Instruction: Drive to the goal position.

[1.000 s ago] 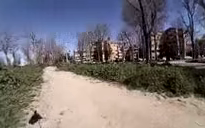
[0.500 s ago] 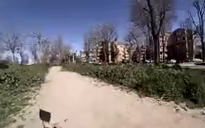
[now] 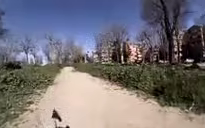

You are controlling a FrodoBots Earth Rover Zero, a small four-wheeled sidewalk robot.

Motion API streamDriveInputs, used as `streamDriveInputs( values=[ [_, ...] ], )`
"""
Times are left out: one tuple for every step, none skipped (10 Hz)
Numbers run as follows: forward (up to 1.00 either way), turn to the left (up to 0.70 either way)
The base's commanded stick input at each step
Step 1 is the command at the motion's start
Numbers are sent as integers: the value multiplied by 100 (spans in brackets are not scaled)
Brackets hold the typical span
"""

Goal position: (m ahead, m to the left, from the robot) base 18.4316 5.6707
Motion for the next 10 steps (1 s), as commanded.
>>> streamDriveInputs(
  values=[
    [70, 10],
    [70, 0],
    [70, 0],
    [70, 0],
    [70, 0],
    [70, 0],
    [70, 0],
    [70, 0],
    [70, 0],
    [70, 0]
  ],
)
